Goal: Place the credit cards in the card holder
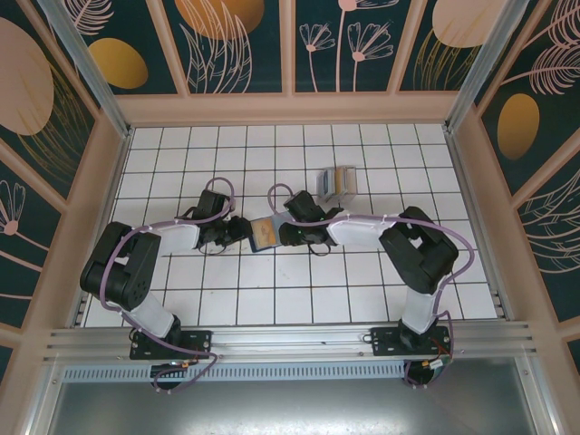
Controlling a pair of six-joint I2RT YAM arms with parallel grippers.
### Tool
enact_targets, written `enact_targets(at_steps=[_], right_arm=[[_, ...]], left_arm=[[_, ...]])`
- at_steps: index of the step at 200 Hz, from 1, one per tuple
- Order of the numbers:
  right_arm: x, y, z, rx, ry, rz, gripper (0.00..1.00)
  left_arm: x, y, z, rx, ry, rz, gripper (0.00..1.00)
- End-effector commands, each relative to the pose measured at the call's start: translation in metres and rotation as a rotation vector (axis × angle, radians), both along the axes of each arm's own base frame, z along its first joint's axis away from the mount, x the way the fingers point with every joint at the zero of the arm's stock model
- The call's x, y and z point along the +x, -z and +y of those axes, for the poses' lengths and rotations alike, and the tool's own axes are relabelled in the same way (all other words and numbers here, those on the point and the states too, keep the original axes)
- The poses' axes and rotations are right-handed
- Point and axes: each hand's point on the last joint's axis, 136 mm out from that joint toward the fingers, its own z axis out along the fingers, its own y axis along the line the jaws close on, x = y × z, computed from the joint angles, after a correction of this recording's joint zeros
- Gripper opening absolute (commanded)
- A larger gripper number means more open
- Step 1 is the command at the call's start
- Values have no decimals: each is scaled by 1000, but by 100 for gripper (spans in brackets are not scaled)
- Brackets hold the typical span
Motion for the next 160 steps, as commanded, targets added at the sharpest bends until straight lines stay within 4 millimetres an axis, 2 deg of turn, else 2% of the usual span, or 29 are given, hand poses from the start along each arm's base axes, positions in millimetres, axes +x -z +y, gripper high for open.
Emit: enact_targets(at_steps=[1,25,46,83,96,117,135,160], right_arm=[[-6,-2,18,39,-48,25,38],[-8,-13,32,114,-95,20,27],[-8,-12,39,132,-122,28,22],[-4,-18,45,192,-121,31,21],[1,-28,39,183,-83,3,28],[10,-40,20,111,-5,-46,32],[11,-37,4,43,35,-56,34],[8,-26,-9,18,64,-31,35]], left_arm=[[4,4,-3,-3,10,-6,33],[2,5,-3,-10,10,-3,33],[2,4,-3,-8,9,-6,33],[3,3,-3,-4,10,-10,33],[3,3,-2,0,10,-10,33],[2,2,0,6,9,-12,33],[1,3,0,8,10,-11,33],[2,4,-2,2,12,-9,33]])
